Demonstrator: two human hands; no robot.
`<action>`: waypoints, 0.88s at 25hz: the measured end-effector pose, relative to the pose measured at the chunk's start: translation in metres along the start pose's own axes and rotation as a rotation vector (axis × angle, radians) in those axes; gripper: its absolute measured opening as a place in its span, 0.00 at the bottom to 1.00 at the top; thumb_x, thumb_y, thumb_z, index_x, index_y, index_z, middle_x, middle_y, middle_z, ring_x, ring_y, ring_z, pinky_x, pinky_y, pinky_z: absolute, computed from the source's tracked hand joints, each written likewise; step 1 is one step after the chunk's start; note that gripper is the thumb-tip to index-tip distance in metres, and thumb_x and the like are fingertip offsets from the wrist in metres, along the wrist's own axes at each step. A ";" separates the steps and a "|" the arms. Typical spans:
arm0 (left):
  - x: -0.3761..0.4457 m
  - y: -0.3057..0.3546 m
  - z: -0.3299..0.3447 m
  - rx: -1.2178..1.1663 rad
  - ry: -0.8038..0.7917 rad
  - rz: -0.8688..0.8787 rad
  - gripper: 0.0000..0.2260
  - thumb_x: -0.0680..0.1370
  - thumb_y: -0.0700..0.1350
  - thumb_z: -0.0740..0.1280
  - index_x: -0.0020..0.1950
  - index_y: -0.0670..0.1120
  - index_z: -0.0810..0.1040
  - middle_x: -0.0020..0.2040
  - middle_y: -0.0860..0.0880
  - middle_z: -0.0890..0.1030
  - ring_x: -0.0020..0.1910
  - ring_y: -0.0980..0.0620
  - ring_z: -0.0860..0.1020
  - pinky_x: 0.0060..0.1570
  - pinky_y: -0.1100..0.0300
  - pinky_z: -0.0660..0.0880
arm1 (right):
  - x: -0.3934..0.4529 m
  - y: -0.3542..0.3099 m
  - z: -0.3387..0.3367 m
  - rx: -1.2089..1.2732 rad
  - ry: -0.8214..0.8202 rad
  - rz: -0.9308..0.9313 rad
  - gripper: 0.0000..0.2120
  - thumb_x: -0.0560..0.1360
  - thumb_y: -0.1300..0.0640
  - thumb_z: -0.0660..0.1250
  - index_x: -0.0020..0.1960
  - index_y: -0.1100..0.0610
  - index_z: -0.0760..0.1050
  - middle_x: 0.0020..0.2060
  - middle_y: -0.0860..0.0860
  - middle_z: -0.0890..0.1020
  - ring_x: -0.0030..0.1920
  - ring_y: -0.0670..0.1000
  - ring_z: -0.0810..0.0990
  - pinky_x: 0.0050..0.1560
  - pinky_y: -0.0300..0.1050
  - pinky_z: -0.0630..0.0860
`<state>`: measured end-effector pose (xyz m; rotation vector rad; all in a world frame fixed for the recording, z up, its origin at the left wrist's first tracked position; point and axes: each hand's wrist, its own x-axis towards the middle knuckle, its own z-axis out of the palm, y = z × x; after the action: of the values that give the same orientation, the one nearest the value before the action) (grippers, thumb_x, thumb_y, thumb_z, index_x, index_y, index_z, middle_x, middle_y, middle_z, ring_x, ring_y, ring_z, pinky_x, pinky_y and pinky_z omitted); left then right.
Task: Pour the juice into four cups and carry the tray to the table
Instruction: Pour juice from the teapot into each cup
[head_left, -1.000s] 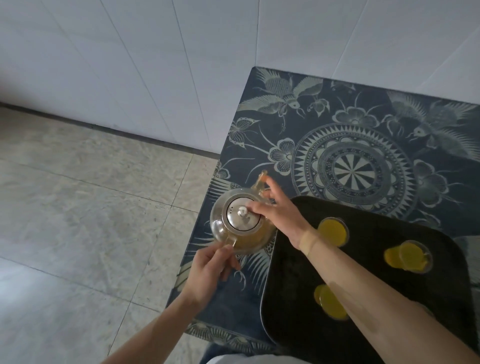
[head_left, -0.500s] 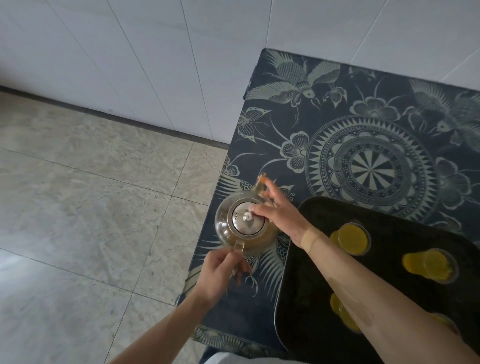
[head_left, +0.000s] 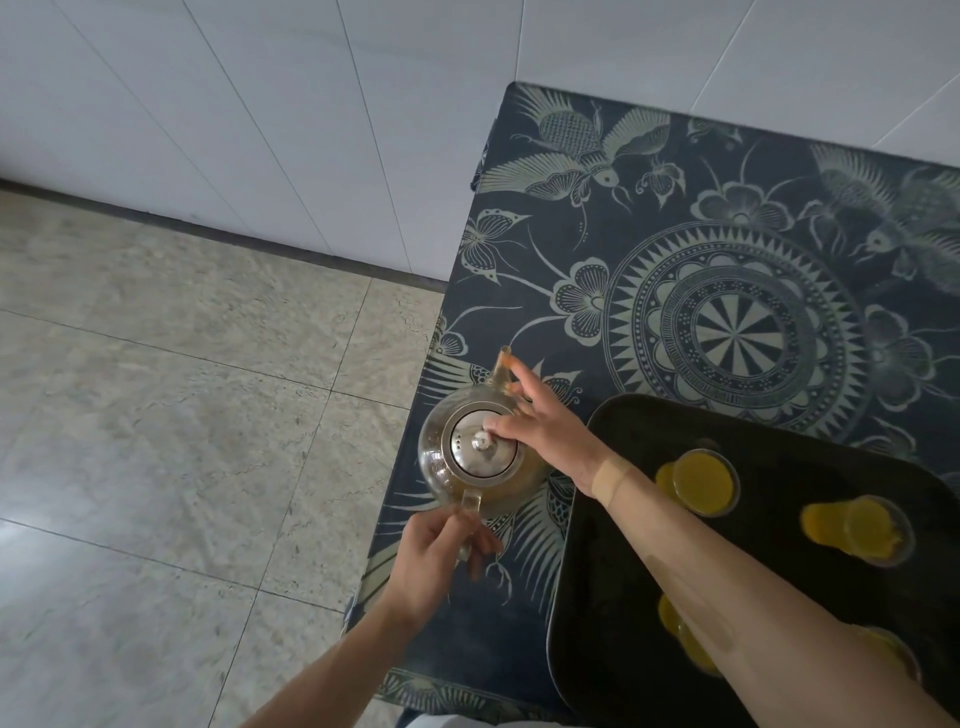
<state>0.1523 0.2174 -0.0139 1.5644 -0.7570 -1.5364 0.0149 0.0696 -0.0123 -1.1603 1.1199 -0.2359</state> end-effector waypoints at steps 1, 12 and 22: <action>0.000 0.000 0.000 -0.004 -0.002 0.002 0.17 0.70 0.53 0.63 0.27 0.44 0.80 0.35 0.35 0.82 0.25 0.51 0.74 0.32 0.60 0.74 | 0.001 0.002 0.001 -0.001 0.001 -0.001 0.35 0.67 0.40 0.74 0.66 0.21 0.59 0.77 0.52 0.64 0.78 0.50 0.64 0.78 0.56 0.62; -0.003 -0.007 0.000 0.044 0.001 0.041 0.18 0.72 0.56 0.60 0.30 0.47 0.80 0.35 0.33 0.82 0.29 0.52 0.77 0.39 0.62 0.75 | -0.009 0.007 0.009 -0.030 0.067 -0.066 0.40 0.73 0.42 0.72 0.80 0.44 0.59 0.76 0.49 0.69 0.77 0.48 0.65 0.75 0.50 0.62; -0.012 -0.012 -0.004 0.210 0.053 0.081 0.18 0.81 0.52 0.61 0.38 0.42 0.77 0.33 0.48 0.80 0.35 0.56 0.76 0.43 0.57 0.73 | -0.059 0.015 0.026 -0.261 0.254 -0.135 0.32 0.79 0.43 0.67 0.79 0.49 0.63 0.77 0.49 0.67 0.77 0.48 0.65 0.76 0.54 0.65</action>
<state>0.1535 0.2338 -0.0184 1.6978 -0.9643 -1.3874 0.0021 0.1308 0.0083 -1.4701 1.3247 -0.3570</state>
